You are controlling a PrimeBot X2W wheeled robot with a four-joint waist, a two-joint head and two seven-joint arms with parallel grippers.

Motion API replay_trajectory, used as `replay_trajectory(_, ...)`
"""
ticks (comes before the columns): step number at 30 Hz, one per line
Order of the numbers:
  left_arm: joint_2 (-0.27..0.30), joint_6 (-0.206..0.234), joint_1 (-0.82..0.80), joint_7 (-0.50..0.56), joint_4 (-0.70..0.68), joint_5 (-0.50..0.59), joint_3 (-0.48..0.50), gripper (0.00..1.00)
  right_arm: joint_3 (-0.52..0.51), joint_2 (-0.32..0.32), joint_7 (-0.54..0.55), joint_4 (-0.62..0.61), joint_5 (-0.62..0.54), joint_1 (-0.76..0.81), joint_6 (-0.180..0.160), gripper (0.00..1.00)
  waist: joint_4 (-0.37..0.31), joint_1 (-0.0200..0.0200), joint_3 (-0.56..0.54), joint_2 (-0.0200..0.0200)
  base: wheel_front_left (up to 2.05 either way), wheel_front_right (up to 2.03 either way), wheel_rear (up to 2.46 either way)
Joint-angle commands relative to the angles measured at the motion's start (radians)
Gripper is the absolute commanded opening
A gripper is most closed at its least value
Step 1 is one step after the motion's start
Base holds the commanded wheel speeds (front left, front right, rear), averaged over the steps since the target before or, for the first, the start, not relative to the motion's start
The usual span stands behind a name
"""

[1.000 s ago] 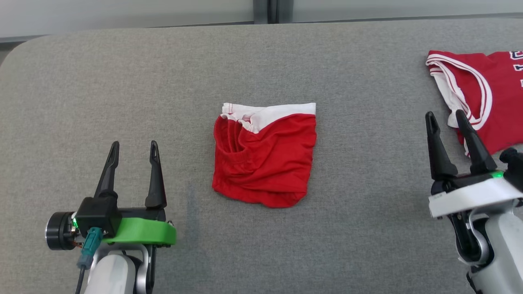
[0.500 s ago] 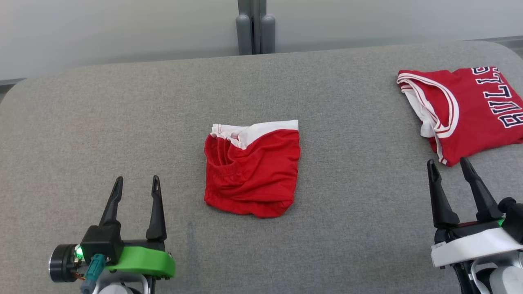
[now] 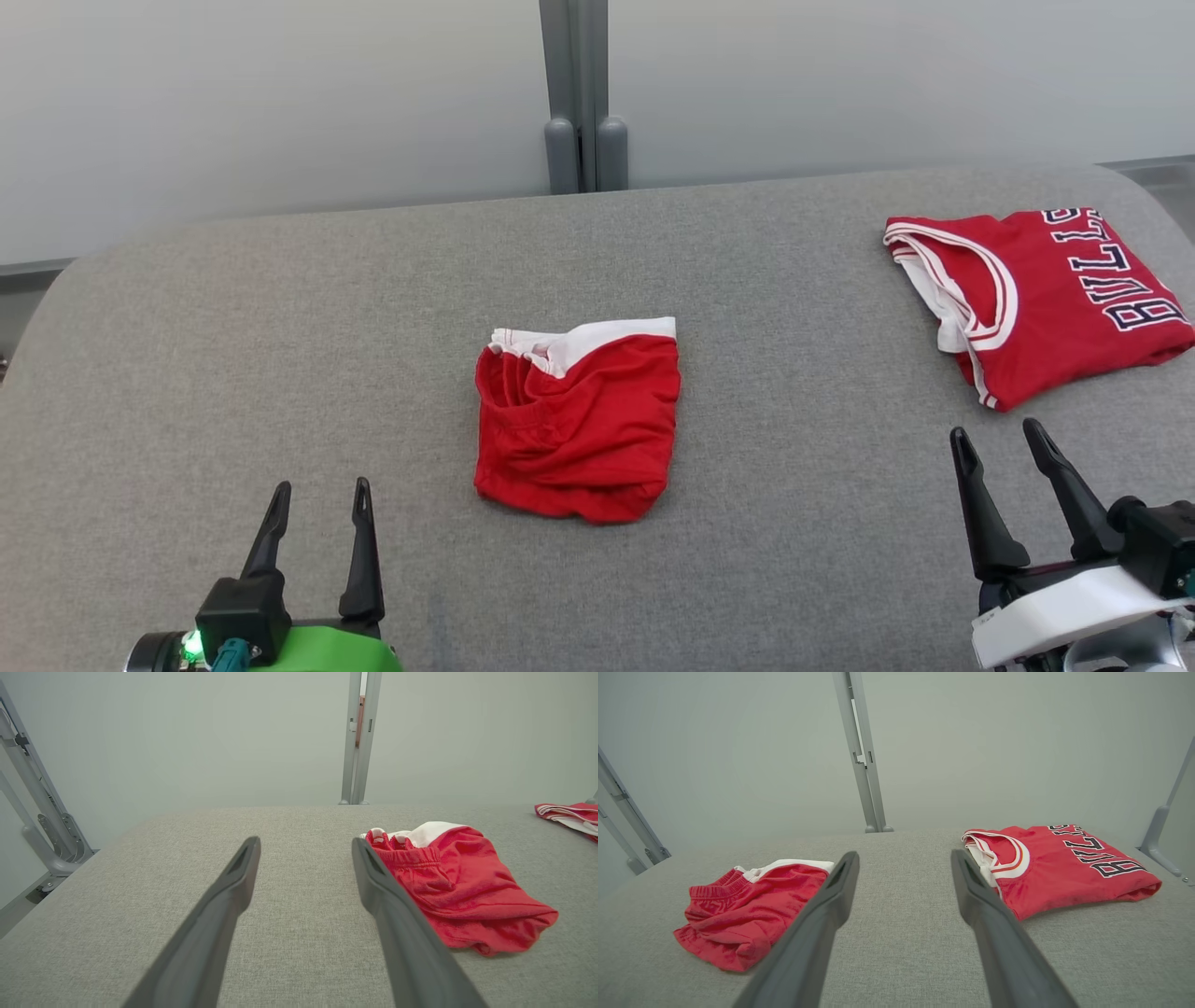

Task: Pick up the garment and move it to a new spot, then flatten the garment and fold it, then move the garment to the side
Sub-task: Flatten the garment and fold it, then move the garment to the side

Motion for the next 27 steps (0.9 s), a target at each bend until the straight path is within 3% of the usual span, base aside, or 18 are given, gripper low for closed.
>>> replay_trajectory(1, 0.007, 0.003, 0.014, 0.001, 0.003, -0.003, 0.001, 1.0, 0.0, -0.001, 0.008, -0.008, -0.008, 0.013, 0.0, 1.0, 0.0, 0.0, -0.015, 0.0, 0.0, 0.0, 0.0)
replay_trajectory(27, 0.009, 0.002, -0.015, -0.017, 0.054, -0.037, 0.003, 1.0, -0.018, 0.024, 0.053, -0.02, -0.021, 0.033, 0.0, 1.0, 0.019, 0.0, -0.026, 0.0, 0.0, 0.0, 0.0)
